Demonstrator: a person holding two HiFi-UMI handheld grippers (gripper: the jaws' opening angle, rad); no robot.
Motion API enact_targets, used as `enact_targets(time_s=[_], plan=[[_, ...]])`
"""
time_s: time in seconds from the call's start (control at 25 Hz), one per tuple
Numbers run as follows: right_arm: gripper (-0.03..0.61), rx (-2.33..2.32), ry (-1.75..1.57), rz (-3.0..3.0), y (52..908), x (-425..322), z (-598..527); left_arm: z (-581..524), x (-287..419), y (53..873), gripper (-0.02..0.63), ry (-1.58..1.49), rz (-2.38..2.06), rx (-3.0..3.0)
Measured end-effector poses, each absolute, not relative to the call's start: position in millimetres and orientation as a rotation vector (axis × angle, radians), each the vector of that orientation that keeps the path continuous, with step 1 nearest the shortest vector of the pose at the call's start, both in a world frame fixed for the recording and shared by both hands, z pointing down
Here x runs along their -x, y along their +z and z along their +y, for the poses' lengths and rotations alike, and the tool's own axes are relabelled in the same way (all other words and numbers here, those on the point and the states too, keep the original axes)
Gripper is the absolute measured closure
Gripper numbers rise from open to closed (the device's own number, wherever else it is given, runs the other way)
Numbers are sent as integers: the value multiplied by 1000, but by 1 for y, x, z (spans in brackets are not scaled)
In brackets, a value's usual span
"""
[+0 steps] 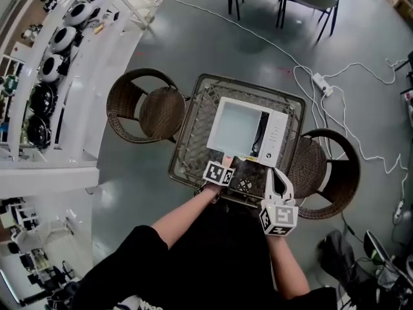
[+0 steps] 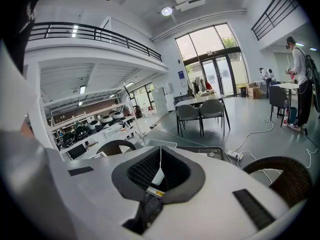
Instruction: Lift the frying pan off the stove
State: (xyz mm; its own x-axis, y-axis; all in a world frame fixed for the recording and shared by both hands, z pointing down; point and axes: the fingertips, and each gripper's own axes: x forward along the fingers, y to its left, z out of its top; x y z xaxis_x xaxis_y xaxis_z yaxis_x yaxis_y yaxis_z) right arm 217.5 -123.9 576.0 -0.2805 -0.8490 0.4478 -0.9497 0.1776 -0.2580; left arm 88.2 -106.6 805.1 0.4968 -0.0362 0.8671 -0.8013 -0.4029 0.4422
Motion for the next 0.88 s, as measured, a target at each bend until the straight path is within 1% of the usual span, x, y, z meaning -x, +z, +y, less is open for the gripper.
enact_targets(time_s=[0.48, 0.88], plan=[[548, -1809, 646, -2233, 542, -200, -123, -119, -81, 725, 586, 926, -734, -2017], [548, -1906, 594, -2183, 511, -187, -126, -131, -59, 646, 586, 780, -765, -2158]])
